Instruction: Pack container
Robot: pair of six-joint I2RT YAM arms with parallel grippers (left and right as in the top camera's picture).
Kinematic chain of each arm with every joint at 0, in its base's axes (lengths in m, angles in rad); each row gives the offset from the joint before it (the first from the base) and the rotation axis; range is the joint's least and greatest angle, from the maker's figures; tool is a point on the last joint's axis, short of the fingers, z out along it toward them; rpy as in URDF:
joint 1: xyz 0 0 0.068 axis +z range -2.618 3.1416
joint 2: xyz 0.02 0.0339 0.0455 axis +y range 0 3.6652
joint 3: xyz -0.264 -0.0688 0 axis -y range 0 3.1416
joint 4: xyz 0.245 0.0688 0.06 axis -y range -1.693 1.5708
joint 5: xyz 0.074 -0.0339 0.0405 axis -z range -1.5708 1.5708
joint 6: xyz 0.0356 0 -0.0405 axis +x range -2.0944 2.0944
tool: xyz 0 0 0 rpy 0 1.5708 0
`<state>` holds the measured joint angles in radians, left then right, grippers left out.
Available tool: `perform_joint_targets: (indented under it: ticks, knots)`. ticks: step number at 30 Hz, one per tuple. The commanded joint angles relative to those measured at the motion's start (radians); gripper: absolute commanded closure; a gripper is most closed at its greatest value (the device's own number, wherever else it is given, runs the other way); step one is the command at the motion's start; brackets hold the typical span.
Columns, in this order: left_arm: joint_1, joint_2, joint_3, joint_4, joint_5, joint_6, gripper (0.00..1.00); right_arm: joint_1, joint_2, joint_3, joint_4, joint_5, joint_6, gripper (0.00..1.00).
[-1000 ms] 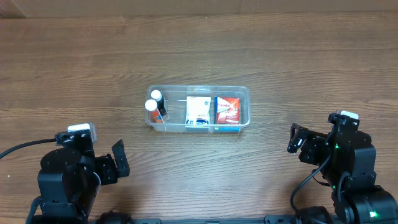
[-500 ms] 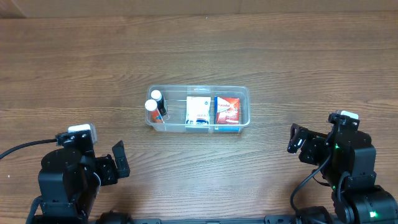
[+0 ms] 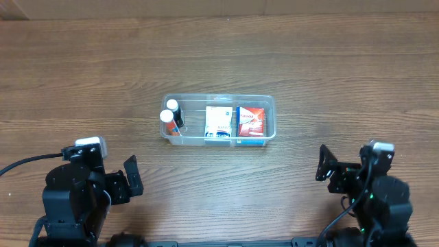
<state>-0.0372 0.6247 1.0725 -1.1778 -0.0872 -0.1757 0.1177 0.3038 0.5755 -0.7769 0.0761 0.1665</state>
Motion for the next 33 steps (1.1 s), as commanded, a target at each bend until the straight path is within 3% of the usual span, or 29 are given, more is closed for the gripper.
perform_joint_targets:
  ticks: [1, 8, 12, 21, 27, 33]
  knots:
    - [0.003, 0.002, -0.004, 0.003, 0.002, 0.012, 0.0, 0.001, -0.114, -0.123, 0.097, -0.067, -0.107, 0.0]
    - [0.003, 0.002, -0.004, 0.003, 0.002, 0.012, 0.0, 0.001, -0.244, -0.277, 0.269, -0.109, -0.171, 0.0]
    - [0.003, 0.002, -0.004, 0.003, 0.002, 0.012, 0.0, 0.0, -0.296, -0.365, 0.427, -0.15, -0.266, 0.0]
    - [0.003, 0.002, -0.004, 0.003, 0.002, 0.012, 0.0, -0.002, -0.301, -0.562, 0.83, -0.148, -0.332, 0.0]
    - [0.003, 0.002, -0.004, 0.003, 0.002, 0.012, 0.0, -0.005, -0.301, -0.568, 0.694, -0.14, -0.366, 0.0]
    - [0.003, 0.002, -0.004, 0.003, 0.002, 0.012, 0.0, -0.007, -0.301, -0.568, 0.697, -0.13, -0.365, 0.0]
